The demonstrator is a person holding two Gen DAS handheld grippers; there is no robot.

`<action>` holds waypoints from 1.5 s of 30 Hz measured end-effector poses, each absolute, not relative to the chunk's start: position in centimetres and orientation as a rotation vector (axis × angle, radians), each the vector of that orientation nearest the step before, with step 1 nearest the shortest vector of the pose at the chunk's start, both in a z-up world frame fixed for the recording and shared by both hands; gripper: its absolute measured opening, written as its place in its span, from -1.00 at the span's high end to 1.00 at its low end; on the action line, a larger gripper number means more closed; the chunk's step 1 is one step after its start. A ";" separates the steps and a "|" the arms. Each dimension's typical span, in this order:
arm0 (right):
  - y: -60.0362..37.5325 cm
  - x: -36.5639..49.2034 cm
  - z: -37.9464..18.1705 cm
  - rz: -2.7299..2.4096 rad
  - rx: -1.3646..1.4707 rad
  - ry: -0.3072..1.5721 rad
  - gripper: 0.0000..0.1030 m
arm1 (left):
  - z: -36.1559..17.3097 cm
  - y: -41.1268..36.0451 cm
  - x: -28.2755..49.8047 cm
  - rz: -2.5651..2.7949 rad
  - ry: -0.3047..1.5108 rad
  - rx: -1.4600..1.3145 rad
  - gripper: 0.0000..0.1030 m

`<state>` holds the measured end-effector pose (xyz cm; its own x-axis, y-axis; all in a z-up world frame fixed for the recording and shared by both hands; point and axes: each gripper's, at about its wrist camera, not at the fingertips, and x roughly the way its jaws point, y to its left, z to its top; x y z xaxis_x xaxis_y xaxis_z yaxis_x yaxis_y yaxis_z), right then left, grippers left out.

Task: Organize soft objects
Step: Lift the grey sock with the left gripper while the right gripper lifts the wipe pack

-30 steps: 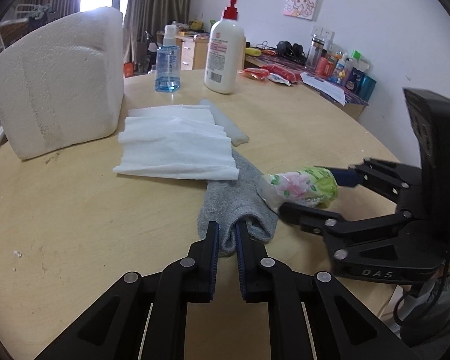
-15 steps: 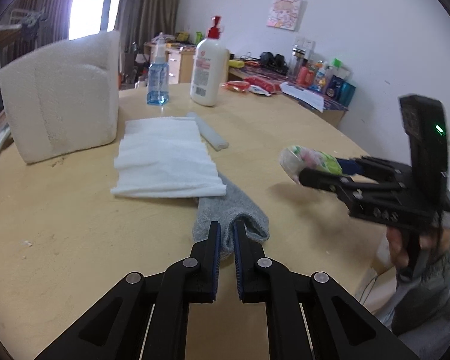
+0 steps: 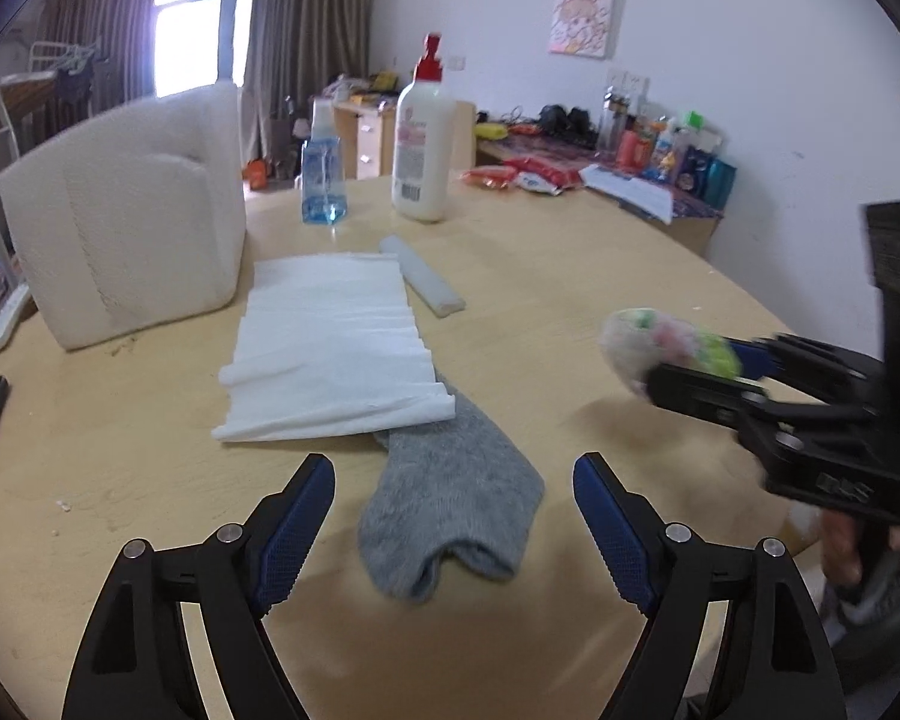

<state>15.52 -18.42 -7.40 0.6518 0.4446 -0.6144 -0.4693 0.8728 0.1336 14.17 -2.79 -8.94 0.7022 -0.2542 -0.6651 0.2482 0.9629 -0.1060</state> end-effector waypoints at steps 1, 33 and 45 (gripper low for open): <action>-18.6 15.5 -7.5 0.517 -0.036 0.687 -0.02 | -9.2 -3.0 14.6 -0.271 0.752 -0.010 -0.61; -22.7 14.8 -8.6 0.492 0.090 0.666 -0.02 | -10.3 -7.6 16.3 -0.277 0.788 0.088 0.68; -24.4 14.2 -7.0 0.434 0.117 0.614 -0.02 | -4.2 -9.2 13.8 -0.544 0.568 0.046 0.68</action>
